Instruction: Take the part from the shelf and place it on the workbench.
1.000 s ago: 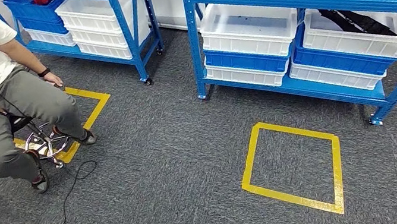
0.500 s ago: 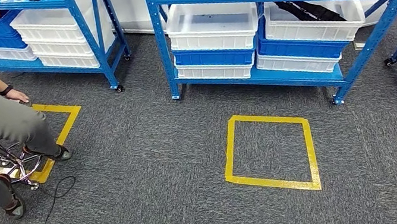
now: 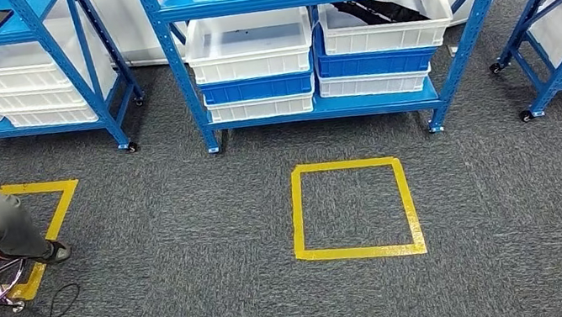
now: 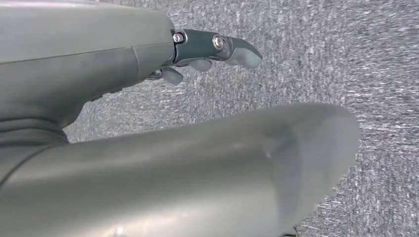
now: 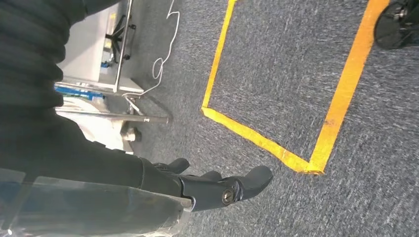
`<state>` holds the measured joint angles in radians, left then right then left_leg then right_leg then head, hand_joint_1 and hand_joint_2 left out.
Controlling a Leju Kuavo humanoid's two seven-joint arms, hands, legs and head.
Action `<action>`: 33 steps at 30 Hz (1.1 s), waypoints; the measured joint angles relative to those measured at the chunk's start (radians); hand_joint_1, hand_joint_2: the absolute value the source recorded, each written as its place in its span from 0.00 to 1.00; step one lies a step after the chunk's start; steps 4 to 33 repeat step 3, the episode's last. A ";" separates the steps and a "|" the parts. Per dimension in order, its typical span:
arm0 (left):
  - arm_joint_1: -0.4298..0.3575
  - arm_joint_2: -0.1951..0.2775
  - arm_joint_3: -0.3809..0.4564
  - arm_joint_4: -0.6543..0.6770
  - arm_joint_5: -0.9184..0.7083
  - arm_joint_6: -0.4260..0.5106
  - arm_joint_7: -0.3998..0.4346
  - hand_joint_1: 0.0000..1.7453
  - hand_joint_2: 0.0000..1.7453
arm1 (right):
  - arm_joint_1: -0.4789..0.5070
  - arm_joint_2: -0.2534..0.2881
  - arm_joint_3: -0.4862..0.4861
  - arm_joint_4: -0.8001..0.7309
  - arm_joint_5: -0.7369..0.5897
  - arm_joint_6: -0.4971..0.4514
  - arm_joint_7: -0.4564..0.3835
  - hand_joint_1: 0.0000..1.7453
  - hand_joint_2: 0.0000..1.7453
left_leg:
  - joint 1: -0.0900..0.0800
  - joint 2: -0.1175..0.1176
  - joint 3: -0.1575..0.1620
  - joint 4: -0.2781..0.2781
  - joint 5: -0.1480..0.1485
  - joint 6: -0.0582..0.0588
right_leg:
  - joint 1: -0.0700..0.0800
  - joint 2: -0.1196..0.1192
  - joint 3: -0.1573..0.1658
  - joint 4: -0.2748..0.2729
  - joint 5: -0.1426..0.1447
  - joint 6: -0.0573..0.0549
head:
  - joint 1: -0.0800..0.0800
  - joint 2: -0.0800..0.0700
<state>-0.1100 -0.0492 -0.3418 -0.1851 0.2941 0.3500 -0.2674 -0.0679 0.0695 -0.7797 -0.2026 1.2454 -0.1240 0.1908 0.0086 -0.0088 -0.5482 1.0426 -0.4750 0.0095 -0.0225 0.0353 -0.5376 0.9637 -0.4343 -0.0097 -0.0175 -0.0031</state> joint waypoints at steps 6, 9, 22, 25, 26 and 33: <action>-0.003 0.002 0.000 0.000 -0.001 -0.008 0.002 0.00 0.00 | 0.000 0.002 0.000 0.000 0.001 0.000 0.003 0.00 1.00 | -0.008 -0.001 0.019 -0.052 0.016 0.015 | 0.005 0.004 -0.005 0.000 0.001 0.010 | 0.001 0.000; -0.003 0.002 0.000 0.000 -0.001 -0.008 0.002 0.00 0.00 | 0.000 0.002 0.000 0.000 0.001 0.000 0.003 0.00 1.00 | -0.008 -0.001 0.019 -0.052 0.016 0.015 | 0.005 0.004 -0.005 0.000 0.001 0.010 | 0.001 0.000; -0.003 0.002 0.000 0.000 -0.001 -0.008 0.002 0.00 0.00 | 0.000 0.002 0.000 0.000 0.001 0.000 0.003 0.00 1.00 | -0.008 -0.001 0.019 -0.052 0.016 0.015 | 0.005 0.004 -0.005 0.000 0.001 0.010 | 0.001 0.000; -0.003 0.002 0.000 0.000 -0.001 -0.008 0.002 0.00 0.00 | 0.000 0.002 0.000 0.000 0.001 0.000 0.003 0.00 1.00 | -0.008 -0.001 0.019 -0.052 0.016 0.015 | 0.005 0.004 -0.005 0.000 0.001 0.010 | 0.001 0.000; -0.003 0.002 0.000 0.000 -0.001 -0.008 0.002 0.00 0.00 | 0.000 0.002 0.000 0.000 0.001 0.000 0.003 0.00 1.00 | -0.008 -0.001 0.019 -0.052 0.016 0.015 | 0.005 0.004 -0.005 0.000 0.001 0.010 | 0.001 0.000; -0.003 0.002 0.000 0.000 -0.001 -0.008 0.002 0.00 0.00 | 0.000 0.002 0.000 0.000 0.001 0.000 0.003 0.00 1.00 | -0.008 -0.001 0.019 -0.052 0.016 0.015 | 0.005 0.004 -0.005 0.000 0.001 0.010 | 0.001 0.000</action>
